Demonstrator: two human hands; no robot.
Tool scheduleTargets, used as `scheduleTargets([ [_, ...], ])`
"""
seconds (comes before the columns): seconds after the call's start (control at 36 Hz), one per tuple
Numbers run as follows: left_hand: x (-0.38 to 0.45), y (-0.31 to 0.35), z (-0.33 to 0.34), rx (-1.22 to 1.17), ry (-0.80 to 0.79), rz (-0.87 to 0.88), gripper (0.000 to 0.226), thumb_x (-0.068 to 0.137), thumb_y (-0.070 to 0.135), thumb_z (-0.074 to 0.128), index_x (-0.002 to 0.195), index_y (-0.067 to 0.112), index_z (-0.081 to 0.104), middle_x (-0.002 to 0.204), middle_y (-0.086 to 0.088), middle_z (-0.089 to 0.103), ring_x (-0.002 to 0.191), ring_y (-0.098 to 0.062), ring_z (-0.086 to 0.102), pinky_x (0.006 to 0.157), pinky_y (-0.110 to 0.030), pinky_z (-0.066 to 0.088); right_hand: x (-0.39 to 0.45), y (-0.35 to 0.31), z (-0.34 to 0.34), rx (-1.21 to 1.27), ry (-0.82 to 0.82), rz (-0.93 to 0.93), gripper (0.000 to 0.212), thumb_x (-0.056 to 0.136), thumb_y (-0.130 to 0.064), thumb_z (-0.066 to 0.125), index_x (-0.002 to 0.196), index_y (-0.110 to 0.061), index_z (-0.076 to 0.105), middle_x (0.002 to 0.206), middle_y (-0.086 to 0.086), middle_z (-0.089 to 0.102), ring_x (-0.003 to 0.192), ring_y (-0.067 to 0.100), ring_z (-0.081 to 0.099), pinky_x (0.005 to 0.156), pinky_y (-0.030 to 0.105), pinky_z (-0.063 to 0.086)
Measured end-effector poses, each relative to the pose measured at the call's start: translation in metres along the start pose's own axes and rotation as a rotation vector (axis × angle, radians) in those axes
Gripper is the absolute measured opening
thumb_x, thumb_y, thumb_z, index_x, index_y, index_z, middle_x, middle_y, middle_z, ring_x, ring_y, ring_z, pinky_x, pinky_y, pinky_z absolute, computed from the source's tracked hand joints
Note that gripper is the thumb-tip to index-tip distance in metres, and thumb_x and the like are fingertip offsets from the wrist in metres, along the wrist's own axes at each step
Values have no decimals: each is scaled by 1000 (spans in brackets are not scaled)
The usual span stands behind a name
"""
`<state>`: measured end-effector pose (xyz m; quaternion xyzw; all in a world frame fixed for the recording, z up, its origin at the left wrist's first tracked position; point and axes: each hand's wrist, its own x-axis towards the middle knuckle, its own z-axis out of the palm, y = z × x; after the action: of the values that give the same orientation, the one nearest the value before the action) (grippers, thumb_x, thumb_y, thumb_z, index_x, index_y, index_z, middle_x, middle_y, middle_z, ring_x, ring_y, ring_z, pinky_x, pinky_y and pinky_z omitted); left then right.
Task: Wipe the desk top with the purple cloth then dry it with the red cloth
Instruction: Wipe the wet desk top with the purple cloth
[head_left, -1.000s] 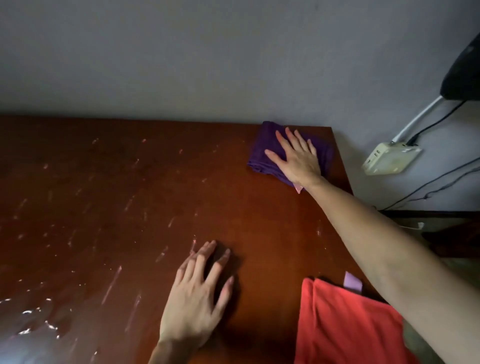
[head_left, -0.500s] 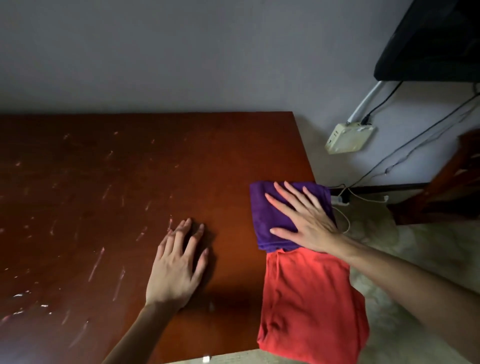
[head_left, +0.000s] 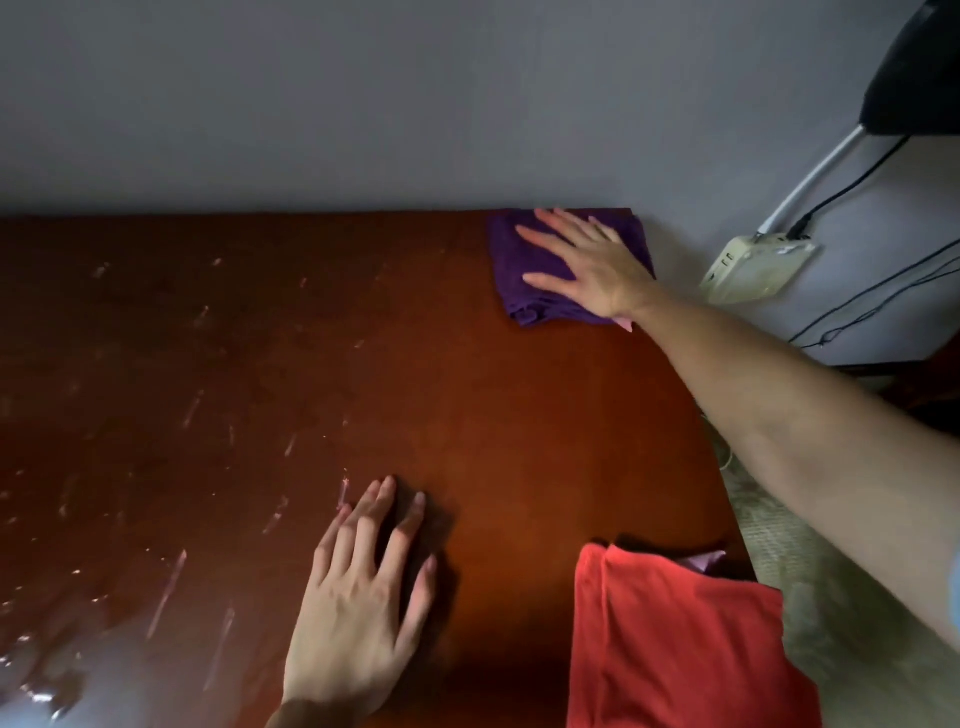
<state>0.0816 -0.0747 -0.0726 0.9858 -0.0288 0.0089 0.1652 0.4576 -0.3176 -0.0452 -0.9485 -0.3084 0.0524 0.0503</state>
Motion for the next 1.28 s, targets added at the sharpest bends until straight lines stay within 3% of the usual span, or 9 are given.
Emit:
scheduleTargets([
  [0.08, 2, -1, 1, 0, 9, -3, 58, 102, 48, 36, 153, 21, 41, 158, -8, 37, 153, -16, 19, 119, -35, 19, 16, -4, 1, 32, 34, 118, 80, 89, -84, 19, 160, -47, 17, 172, -6, 12, 159, 16, 7, 128, 48, 5],
  [0.22, 2, -1, 2, 23, 36, 4, 55, 103, 47, 36, 151, 22, 43, 154, -8, 41, 151, -19, 17, 122, -35, 16, 34, -46, 12, 97, 76, 454, 81, 93, -83, 18, 162, -41, 12, 172, -3, 9, 159, 21, 1, 126, 54, -1],
  [0.31, 3, 0, 1, 16, 55, 21, 53, 103, 45, 37, 149, 20, 47, 154, -9, 42, 151, -17, 12, 121, -35, 16, 33, -83, 19, 109, 80, 519, 88, 91, -86, 13, 163, -37, 8, 173, -1, 4, 159, 27, -4, 124, 60, -4],
  [0.53, 5, 2, 2, -58, 101, 10, 48, 103, 46, 39, 143, 22, 50, 149, -10, 44, 141, -26, 36, 116, -42, 29, -34, -167, 44, 65, 92, 328, 85, 90, -85, 17, 162, -41, 11, 173, -4, 7, 159, 24, -1, 126, 57, 1],
  [0.67, -13, -2, -16, -241, 218, -25, 22, 100, 31, 47, 112, 19, 61, 114, -5, 51, 99, -25, 49, 85, -43, 41, -112, -232, 60, 35, 102, 271, 93, 82, -87, 3, 162, -41, 9, 173, -4, 9, 159, 24, 4, 126, 56, 4],
  [0.75, -45, -20, -34, -200, 244, -32, 21, 99, 31, 46, 105, 18, 61, 109, -7, 51, 95, -29, 49, 79, -43, 40, -161, -280, 69, 38, 66, 232, 90, 84, -86, 6, 162, -41, 6, 173, -6, 5, 160, 22, 1, 127, 54, 2],
  [1.0, -153, -145, -78, 84, 176, 7, 29, 95, 36, 43, 108, 16, 58, 106, -15, 55, 93, -32, 44, 79, -43, 30, -272, -414, 99, 7, 80, -38, 84, 94, -82, 22, 163, -34, 17, 172, -1, 10, 160, 25, 5, 124, 59, 16],
  [1.14, -169, -193, -90, 174, 121, 24, 42, 97, 41, 40, 132, 26, 58, 109, -6, 45, 91, -30, 47, 77, -42, 33, -262, -409, 91, -34, 38, -168, 85, 92, -84, 24, 163, -37, 17, 172, -4, 10, 159, 21, 7, 124, 55, 17],
  [1.28, -172, -205, -92, 120, 124, -24, 44, 99, 42, 39, 134, 25, 59, 126, -3, 48, 101, -25, 50, 89, -41, 34, -220, -380, 77, -36, -58, -371, 77, 94, -81, 28, 161, -45, 16, 172, -11, 2, 159, 13, 0, 128, 47, 8],
])
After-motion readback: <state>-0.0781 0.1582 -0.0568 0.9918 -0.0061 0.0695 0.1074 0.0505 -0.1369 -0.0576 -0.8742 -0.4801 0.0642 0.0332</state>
